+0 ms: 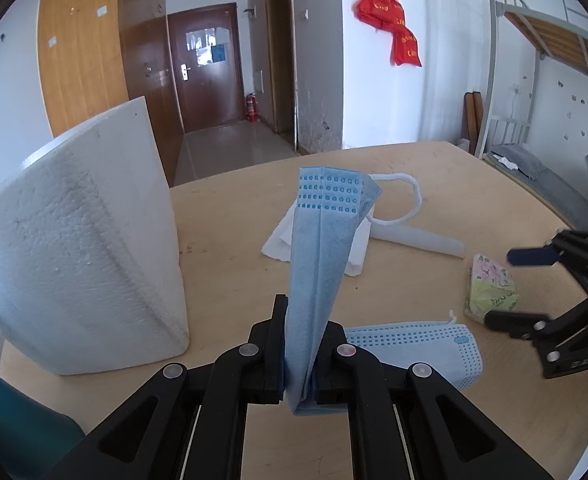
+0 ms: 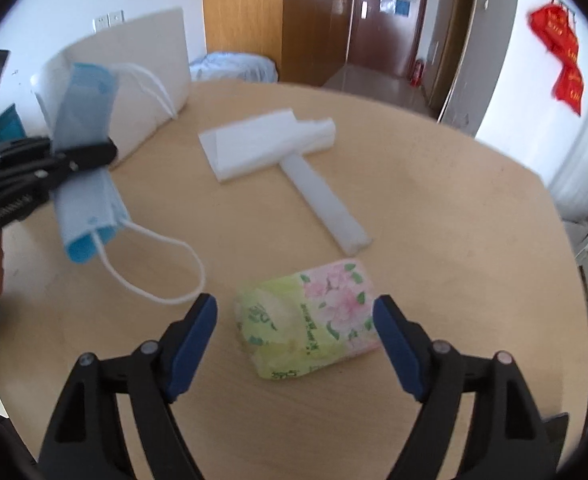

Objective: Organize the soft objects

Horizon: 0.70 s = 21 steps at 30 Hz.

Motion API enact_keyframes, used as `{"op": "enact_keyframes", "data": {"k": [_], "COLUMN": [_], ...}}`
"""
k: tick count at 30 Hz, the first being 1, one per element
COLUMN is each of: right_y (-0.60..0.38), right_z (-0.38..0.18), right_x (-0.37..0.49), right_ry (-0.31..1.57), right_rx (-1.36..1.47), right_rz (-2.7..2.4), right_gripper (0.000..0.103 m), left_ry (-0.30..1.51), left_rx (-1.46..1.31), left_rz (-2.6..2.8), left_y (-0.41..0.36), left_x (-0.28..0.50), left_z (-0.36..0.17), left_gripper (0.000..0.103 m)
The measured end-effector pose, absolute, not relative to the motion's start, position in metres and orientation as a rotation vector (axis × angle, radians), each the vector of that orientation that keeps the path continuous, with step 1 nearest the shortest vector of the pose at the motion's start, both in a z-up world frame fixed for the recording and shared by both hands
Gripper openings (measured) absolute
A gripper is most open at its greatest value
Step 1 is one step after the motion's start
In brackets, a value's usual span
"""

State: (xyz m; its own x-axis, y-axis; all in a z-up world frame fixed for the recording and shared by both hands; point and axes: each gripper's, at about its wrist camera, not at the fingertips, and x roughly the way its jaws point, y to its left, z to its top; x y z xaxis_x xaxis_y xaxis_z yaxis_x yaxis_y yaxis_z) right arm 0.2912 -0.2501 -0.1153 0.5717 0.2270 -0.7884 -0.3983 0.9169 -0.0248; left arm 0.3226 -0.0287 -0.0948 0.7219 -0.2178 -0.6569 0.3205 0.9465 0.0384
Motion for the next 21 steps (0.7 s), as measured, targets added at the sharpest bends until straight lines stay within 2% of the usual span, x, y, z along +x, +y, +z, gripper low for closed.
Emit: {"op": "enact_keyframes", "data": {"k": [8,12,16,19,21], "right_y": [-0.252,-0.251,-0.256,-0.260,-0.264], "right_z": [-0.125,-0.127,-0.129,-0.129,-0.127], "right_x": [0.301,0.302,0.305,0.307,0.308], "right_ry": [0.910,0.909,0.905,0.907,0.905], "right_rx": [-0.213,-0.230,-0.209,-0.190,-0.178], "right_rz": [0.362,0.351,0.325,0.310,0.283], "right_gripper": [0.084,0.090,0.091,0.081,0.067], "left_ry": [0.712,0.710,0.703,0.694,0.692], "left_rx": [0.151,0.146,0.138,0.136,0.135], "left_rz": [-0.306,-0.310,-0.323,-0.329,-0.335], "left_y": [-0.027,-0.025,-0.021,-0.020,-0.019], "left_x": [0.324,0.324,0.321,0.316,0.313], "left_z": [-0.097,-0.096,-0.094,-0.092,-0.091], "left_gripper": [0.009,0.009,0.009,0.009,0.009]}}
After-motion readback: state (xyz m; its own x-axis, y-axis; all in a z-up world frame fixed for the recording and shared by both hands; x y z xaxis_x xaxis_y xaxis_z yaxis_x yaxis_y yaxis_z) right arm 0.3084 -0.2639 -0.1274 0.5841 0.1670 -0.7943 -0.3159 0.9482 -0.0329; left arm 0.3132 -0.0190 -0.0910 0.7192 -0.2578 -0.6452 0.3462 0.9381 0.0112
